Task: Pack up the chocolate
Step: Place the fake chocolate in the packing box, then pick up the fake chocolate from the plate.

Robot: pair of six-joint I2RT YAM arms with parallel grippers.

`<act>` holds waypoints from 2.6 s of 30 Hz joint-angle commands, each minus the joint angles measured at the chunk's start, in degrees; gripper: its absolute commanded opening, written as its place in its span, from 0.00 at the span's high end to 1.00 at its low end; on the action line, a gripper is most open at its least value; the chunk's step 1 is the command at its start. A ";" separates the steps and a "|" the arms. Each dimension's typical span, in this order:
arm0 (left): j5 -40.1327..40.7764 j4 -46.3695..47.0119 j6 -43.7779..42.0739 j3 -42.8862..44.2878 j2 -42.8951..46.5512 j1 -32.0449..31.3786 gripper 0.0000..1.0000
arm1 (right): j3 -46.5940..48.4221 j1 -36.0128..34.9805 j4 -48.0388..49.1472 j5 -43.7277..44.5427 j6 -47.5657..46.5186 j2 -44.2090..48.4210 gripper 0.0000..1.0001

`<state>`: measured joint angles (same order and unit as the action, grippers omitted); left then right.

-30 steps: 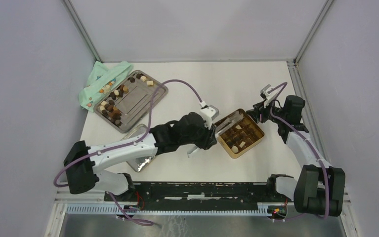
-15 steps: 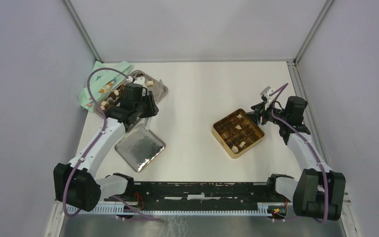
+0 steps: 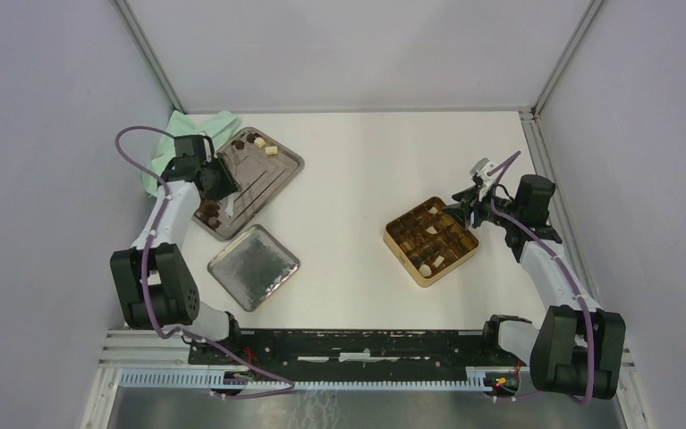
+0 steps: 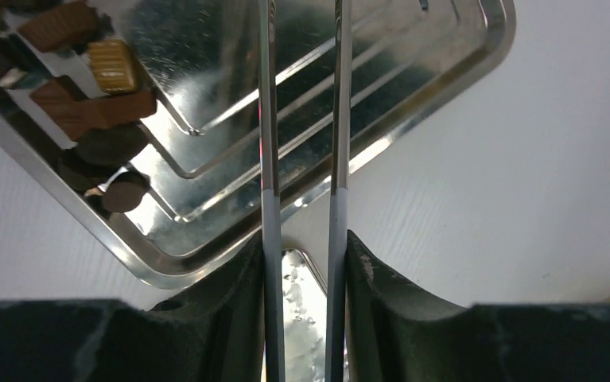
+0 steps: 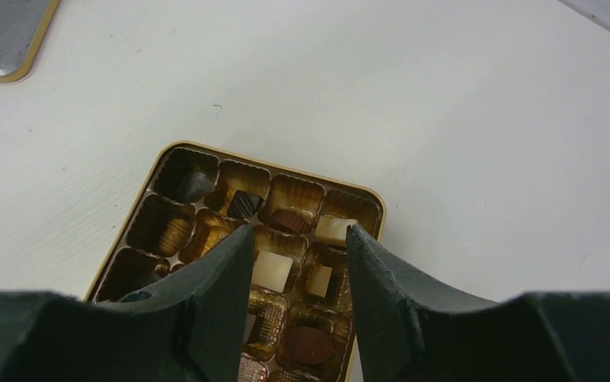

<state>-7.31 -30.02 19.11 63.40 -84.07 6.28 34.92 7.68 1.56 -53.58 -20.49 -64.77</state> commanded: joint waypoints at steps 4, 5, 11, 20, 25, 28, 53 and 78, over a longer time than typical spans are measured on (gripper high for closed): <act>1.70 0.60 -2.35 7.82 -5.35 3.80 0.58 | 2.52 0.23 0.11 -2.00 -1.02 -0.22 0.48; 1.62 0.50 -2.41 8.63 -6.39 3.82 0.58 | 2.54 0.25 0.02 -2.05 -0.95 -0.13 0.48; 1.94 -0.77 -2.63 13.24 -11.55 3.81 0.54 | 2.54 0.24 -0.07 -2.23 -1.12 -0.09 0.48; 4.17 -3.23 -3.88 15.81 -16.56 3.78 0.53 | 2.45 0.23 -0.07 -2.65 -1.00 -0.60 0.48; 5.03 -3.89 -4.15 16.58 -17.35 3.79 0.53 | 2.45 0.23 -0.07 -2.67 -1.04 -0.54 0.48; 5.61 -4.14 -4.43 16.50 -17.27 3.80 0.53 | 2.52 0.23 -0.07 -2.67 -1.04 -0.66 0.48; 8.61 -8.39 -6.19 20.71 -20.60 2.76 0.98 | 2.44 0.23 -0.06 -2.76 -1.00 -0.53 0.48; -20.40 2.27 1.43 -1.34 9.88 -1.85 0.98 | 3.84 1.35 -5.01 -4.86 -7.50 -1.02 0.45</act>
<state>-16.82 -34.04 17.30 64.86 -81.32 7.90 35.88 8.08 -1.98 -55.61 -24.53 -65.65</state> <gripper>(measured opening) 0.378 0.539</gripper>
